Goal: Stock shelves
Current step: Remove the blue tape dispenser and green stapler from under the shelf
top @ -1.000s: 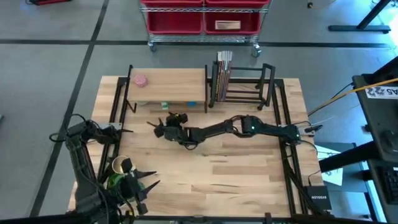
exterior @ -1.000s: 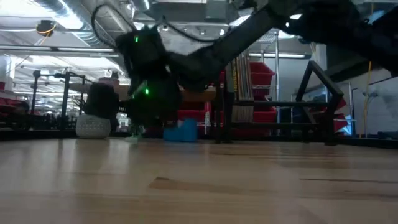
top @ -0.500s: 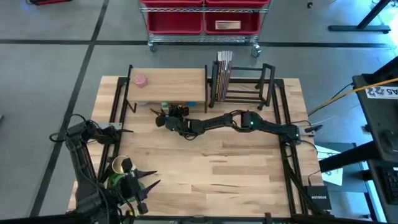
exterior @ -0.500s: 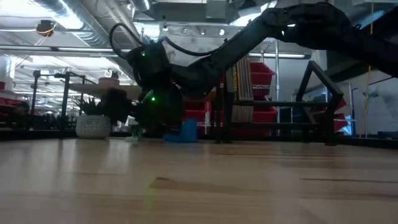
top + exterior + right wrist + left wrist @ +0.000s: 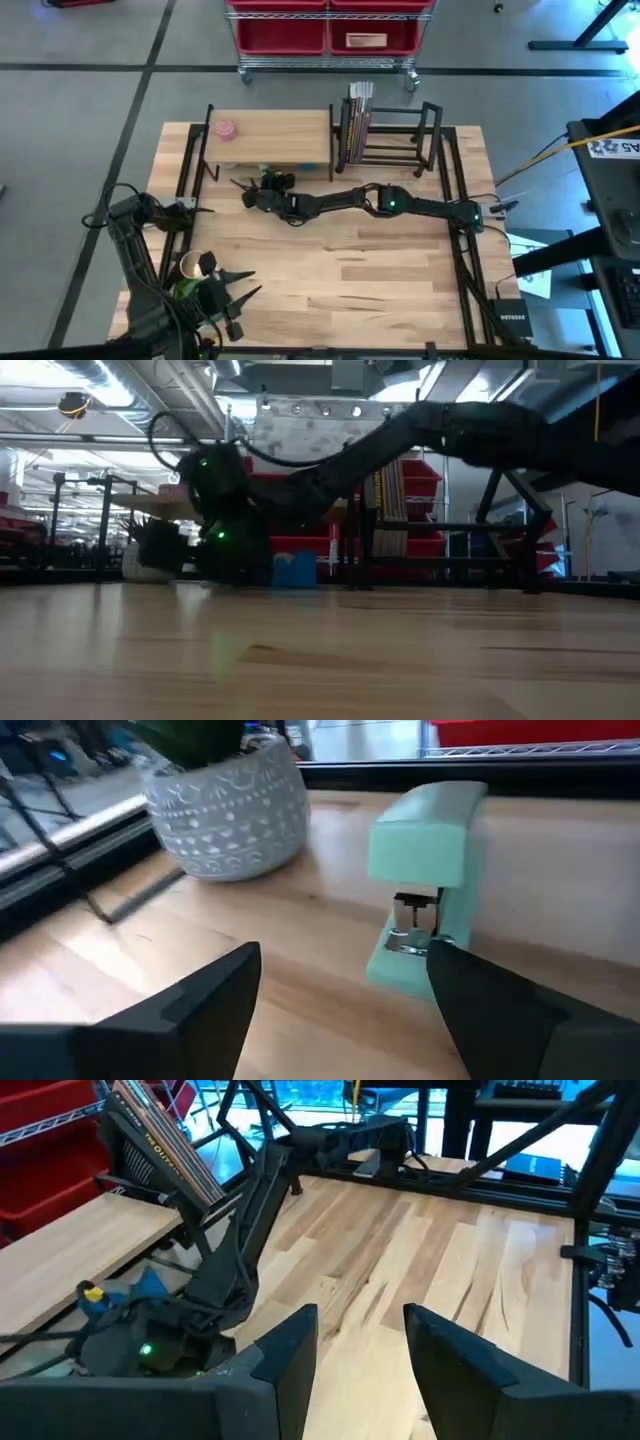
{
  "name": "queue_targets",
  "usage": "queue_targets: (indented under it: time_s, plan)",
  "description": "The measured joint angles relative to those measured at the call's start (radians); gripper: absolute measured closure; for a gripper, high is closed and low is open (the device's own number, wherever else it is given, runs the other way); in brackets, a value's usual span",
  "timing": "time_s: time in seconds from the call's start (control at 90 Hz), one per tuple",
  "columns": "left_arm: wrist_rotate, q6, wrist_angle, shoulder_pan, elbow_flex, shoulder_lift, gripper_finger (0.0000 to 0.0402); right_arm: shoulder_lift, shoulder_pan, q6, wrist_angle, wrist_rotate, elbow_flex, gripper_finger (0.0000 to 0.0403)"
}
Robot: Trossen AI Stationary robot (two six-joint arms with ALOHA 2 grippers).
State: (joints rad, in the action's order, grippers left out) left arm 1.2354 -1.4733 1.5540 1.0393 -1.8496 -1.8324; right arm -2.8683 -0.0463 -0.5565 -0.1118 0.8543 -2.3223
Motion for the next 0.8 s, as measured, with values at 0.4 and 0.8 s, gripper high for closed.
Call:
queue_targets:
  time_s: [0.4,0.8]
  plan:
    - [-0.004,-0.003,0.000,0.001,0.000,0.000,0.0263,-0.003,-0.051,-0.041,-0.008,-0.012,-0.009,0.0130]
    - [-0.004,0.010,0.000,0.000,0.000,0.000,0.0263,-0.003,-0.064,0.106,0.019,-0.027,-0.009,0.0130]
